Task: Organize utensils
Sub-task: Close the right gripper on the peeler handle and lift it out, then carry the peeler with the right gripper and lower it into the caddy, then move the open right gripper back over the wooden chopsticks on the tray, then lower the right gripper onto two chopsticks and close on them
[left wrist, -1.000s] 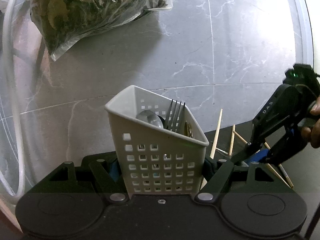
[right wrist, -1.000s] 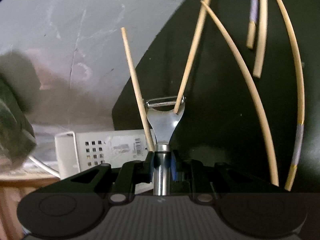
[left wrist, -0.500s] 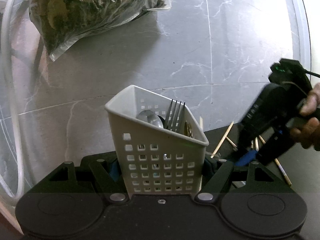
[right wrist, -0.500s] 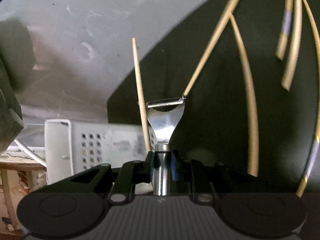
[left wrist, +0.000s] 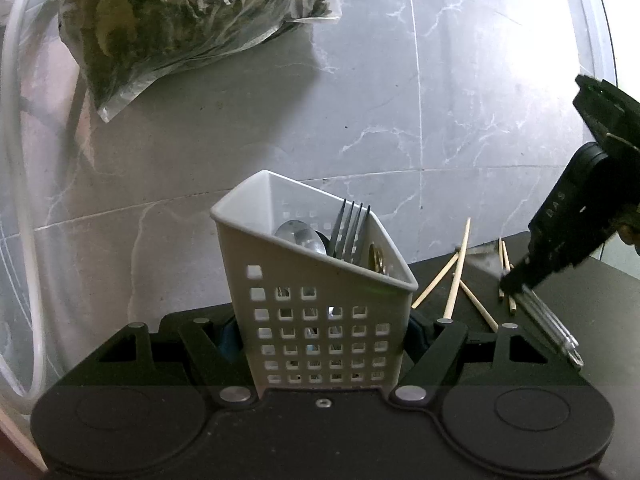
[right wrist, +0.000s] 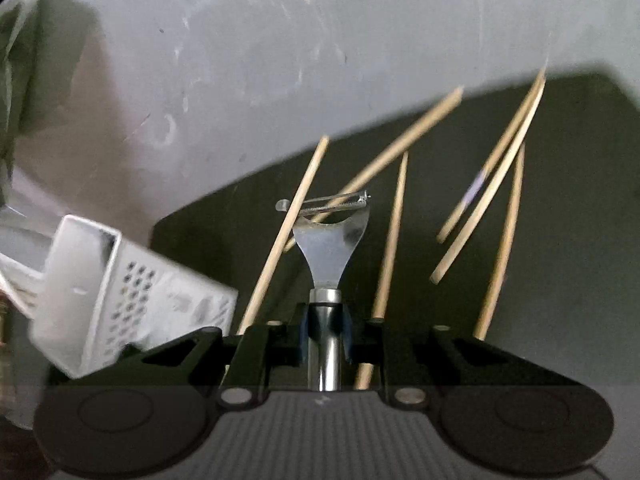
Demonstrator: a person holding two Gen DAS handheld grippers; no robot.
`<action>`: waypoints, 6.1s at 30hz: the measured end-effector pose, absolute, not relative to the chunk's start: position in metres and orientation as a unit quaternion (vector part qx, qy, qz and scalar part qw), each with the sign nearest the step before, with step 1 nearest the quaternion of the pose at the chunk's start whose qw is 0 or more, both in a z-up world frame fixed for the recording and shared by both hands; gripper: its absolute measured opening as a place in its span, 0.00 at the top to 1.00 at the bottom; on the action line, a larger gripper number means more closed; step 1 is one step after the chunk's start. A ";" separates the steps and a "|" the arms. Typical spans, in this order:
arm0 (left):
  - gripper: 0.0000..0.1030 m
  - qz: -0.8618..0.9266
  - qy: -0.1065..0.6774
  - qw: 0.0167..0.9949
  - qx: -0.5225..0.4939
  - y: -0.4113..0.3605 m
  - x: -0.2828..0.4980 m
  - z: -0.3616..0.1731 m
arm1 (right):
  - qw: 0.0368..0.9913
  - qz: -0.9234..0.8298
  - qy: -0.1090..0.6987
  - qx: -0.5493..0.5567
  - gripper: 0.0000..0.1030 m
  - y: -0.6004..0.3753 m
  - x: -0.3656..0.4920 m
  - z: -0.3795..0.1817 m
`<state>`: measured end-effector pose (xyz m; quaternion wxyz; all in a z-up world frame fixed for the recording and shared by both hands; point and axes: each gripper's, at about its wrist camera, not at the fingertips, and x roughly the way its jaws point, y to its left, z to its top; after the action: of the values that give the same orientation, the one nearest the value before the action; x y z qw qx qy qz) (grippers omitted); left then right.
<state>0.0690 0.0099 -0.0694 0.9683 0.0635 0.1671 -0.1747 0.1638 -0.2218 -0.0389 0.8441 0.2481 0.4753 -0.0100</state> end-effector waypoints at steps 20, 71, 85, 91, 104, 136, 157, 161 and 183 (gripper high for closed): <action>0.25 -0.181 0.165 0.967 0.064 0.013 0.070 -0.070 | 0.971 -0.027 0.207 0.114 0.82 -0.219 0.147 0.012; 0.25 -0.184 0.166 0.966 0.069 0.015 0.068 -0.069 | 0.959 0.046 0.236 0.149 0.00 -0.188 0.046 -0.018; 0.25 -0.144 0.182 0.971 0.064 -0.006 0.074 -0.064 | 0.901 -0.120 0.371 0.190 0.00 -0.285 0.094 -0.081; 0.25 -0.129 0.184 0.973 0.061 -0.012 0.075 -0.064 | 0.886 -0.152 0.404 0.169 0.01 -0.307 0.142 -0.092; 0.25 -0.115 0.186 0.974 0.057 -0.016 0.073 -0.063 | 0.868 -0.168 0.453 0.116 0.10 -0.300 0.168 -0.120; 0.25 -0.172 0.175 0.967 0.064 0.007 0.075 -0.068 | 0.868 -0.174 0.448 0.124 0.48 -0.245 0.130 -0.102; 0.24 -0.199 0.176 0.962 0.067 0.017 0.083 -0.070 | 0.854 -0.213 0.443 0.171 0.34 -0.248 0.030 -0.063; 0.24 -0.199 0.176 0.962 0.067 0.017 0.083 -0.071 | 0.838 -0.213 0.458 0.207 0.34 -0.270 0.046 -0.074; 0.24 -0.198 0.174 0.962 0.068 0.016 0.082 -0.071 | 0.838 -0.192 0.485 0.162 0.85 -0.246 0.071 -0.084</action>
<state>0.0817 0.0162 -0.0714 0.9622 0.0676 0.1743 -0.1982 0.0712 -0.2460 -0.0839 0.8380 0.1622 0.4845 -0.1917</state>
